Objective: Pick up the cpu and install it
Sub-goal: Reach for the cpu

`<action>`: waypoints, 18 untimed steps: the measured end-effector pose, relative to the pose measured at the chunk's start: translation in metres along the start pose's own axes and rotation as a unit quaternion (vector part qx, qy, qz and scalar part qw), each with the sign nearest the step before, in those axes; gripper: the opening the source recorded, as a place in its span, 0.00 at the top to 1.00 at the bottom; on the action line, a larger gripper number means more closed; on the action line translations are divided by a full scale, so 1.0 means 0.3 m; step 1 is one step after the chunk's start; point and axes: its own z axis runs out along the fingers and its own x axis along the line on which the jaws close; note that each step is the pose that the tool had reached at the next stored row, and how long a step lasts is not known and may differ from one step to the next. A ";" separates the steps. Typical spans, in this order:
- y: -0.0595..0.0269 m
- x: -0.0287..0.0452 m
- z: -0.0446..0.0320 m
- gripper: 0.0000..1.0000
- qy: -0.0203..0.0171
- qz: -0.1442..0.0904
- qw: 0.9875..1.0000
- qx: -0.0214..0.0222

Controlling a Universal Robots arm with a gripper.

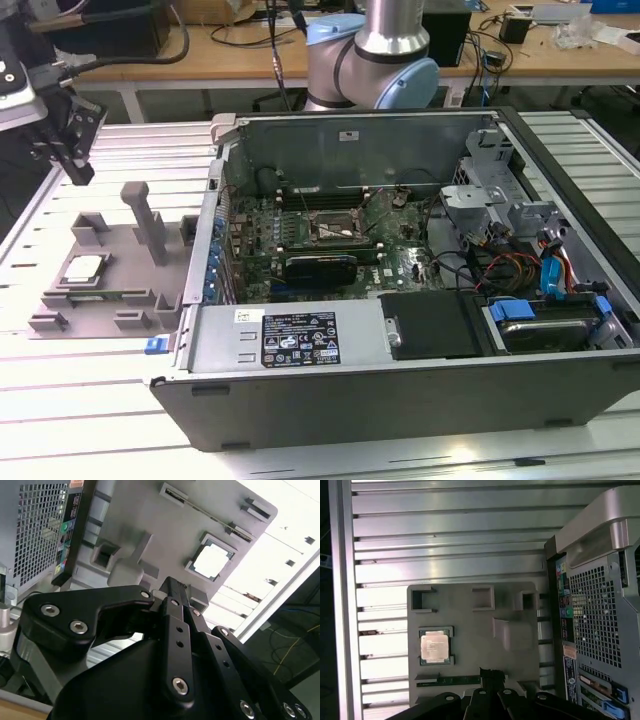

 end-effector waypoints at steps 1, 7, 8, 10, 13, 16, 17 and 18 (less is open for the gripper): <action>0.002 0.005 0.006 0.89 0.000 0.000 1.000 0.000; 0.012 0.050 0.053 0.89 0.000 0.000 1.000 0.000; 0.013 0.056 0.059 0.89 0.000 0.000 1.000 0.000; 0.015 0.070 0.078 0.89 0.000 0.000 1.000 0.000; 0.018 0.087 0.098 0.89 0.000 0.000 1.000 0.000; 0.018 0.111 0.120 0.89 0.000 0.000 1.000 0.000; 0.018 0.112 0.121 0.89 0.000 0.000 1.000 0.000; 0.018 0.112 0.121 0.89 0.000 0.000 1.000 0.000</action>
